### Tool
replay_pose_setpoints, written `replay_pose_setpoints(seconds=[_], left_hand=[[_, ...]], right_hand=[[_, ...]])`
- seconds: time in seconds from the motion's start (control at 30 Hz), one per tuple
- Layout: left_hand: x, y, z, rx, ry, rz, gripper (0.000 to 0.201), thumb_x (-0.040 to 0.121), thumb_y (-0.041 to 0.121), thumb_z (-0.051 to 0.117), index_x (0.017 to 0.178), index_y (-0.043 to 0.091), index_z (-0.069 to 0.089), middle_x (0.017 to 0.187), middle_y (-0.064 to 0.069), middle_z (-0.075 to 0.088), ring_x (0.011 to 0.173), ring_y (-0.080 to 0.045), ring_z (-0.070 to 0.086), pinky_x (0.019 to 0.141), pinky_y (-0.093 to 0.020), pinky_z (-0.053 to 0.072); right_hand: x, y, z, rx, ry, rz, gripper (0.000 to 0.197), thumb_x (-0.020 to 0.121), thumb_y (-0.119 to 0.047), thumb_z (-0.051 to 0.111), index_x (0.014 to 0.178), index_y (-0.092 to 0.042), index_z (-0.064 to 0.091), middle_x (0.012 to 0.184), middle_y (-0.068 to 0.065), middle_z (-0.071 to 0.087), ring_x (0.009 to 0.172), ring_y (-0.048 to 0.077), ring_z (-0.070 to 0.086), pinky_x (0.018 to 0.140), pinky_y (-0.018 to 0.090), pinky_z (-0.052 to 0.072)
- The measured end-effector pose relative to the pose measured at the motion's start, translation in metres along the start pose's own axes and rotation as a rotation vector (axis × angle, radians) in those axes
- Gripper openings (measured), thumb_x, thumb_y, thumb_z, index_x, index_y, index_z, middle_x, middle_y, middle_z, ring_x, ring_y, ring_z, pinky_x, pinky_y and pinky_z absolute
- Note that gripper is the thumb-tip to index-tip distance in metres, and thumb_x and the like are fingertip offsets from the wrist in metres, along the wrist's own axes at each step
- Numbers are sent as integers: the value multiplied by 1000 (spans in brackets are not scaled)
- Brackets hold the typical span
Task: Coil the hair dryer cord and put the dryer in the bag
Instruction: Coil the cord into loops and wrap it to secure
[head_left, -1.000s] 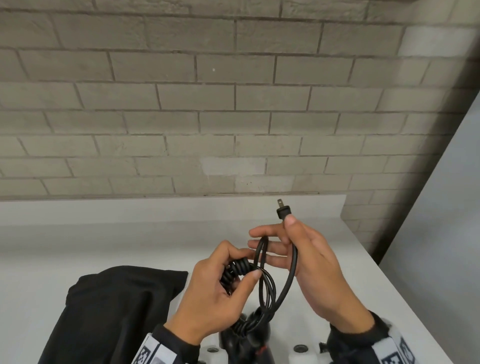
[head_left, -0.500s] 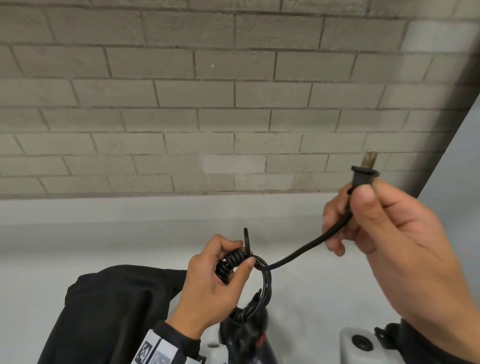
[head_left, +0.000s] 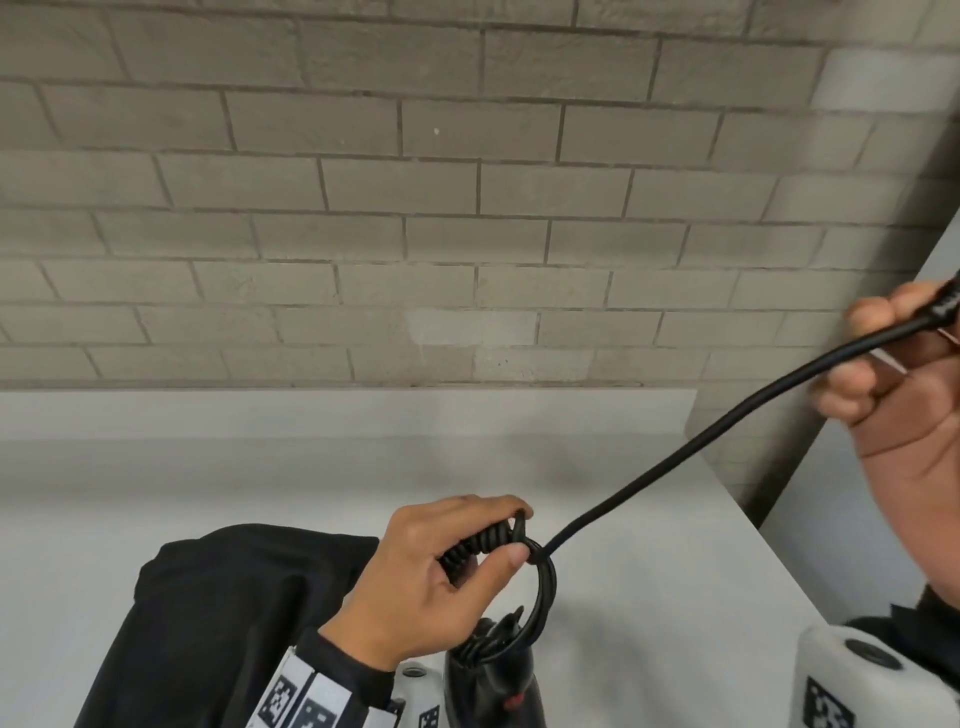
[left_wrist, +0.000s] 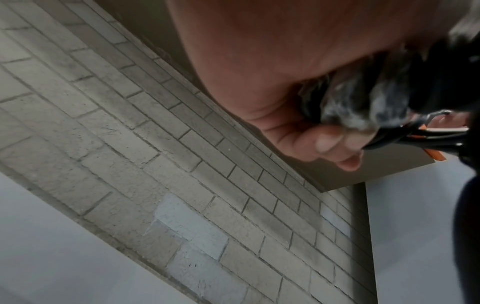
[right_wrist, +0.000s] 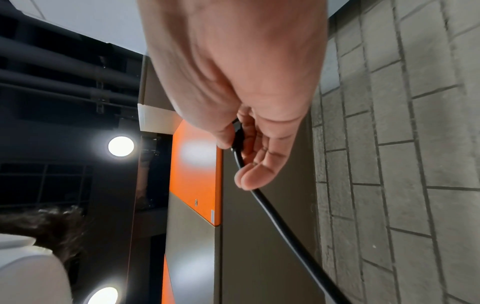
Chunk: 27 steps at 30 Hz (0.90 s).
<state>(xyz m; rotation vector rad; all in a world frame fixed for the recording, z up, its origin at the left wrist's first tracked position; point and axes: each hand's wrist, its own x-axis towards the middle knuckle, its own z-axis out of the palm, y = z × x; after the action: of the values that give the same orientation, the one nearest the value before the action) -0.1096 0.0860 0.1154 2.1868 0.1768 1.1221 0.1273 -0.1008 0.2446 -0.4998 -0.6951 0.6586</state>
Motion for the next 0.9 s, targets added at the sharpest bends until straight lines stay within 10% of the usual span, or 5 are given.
replay_pose_setpoints(seconds=[0.2,0.43,0.7,0.9], left_hand=[[0,7,-3,-28,-81,48,36,80,46,78,107,26,67,67,10,58,47,-9,52,46,-23,45],[-1,3,-8,57,-25,31,29,87,44,70,112,32,62,69,10,58,54,-14,54,52,-28,47],[-3,5,-6,82,37,88,22,95,40,58,100,20,65,67,2,59,59,-17,55,52,-34,45],[-6,5,-8,46,116,47,20,93,38,61,96,19,69,65,5,59,55,-10,53,51,-21,43]], right_hand=[[24,16,4,-211,68,-122,42,106,-36,30,81,-23,61,82,-10,66,60,3,58,57,15,49],[20,27,11,-235,100,-112,28,94,-42,48,82,-20,60,78,-7,63,60,3,55,58,16,49],[20,79,-35,-169,475,36,4,98,-14,53,98,-17,50,76,8,70,57,9,60,56,19,54],[-13,134,-60,-309,432,395,17,100,-17,44,108,-9,57,87,21,67,68,24,66,70,36,53]])
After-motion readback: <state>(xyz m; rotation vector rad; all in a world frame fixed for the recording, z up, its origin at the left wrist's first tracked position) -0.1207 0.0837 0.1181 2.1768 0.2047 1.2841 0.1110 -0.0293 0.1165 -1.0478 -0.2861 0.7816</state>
